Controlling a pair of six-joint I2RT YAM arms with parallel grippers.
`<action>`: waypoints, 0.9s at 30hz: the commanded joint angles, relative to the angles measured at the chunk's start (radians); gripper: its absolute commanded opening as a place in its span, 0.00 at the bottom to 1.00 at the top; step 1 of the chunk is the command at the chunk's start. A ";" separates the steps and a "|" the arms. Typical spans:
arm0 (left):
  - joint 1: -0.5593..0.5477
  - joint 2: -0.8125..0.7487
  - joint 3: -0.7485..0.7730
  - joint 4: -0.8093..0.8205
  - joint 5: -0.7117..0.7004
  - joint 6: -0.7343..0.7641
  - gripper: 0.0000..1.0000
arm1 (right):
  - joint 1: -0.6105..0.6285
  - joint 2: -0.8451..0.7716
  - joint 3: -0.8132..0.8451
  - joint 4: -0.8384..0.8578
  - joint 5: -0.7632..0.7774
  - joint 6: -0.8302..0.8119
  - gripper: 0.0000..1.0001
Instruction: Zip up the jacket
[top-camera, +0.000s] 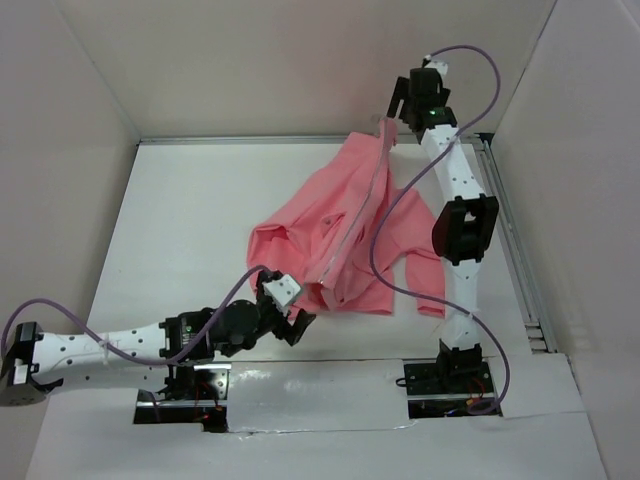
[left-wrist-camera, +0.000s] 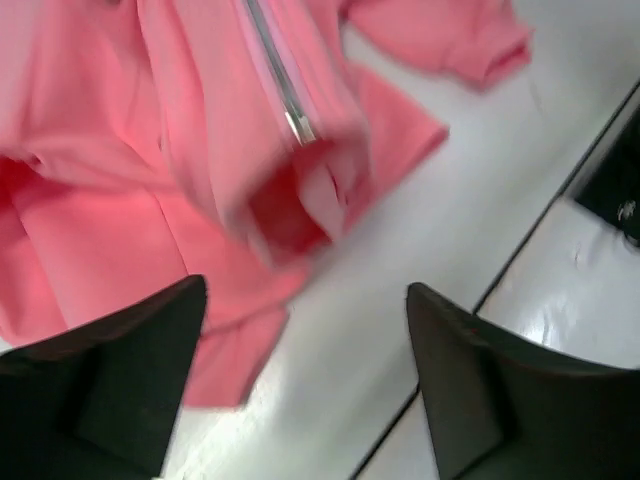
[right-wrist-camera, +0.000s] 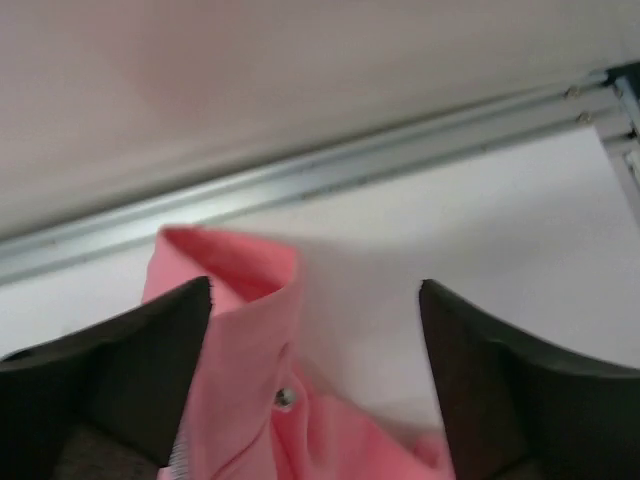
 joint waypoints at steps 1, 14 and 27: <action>-0.032 0.051 0.085 -0.257 -0.034 -0.218 0.99 | -0.132 -0.129 -0.054 0.352 -0.079 0.069 1.00; -0.034 0.160 0.366 -0.966 -0.123 -0.949 0.99 | -0.215 -0.620 -0.528 0.232 -0.179 0.150 1.00; 0.037 -0.124 0.371 -0.973 -0.168 -0.989 0.99 | -0.198 -1.286 -1.394 0.372 -0.140 0.248 1.00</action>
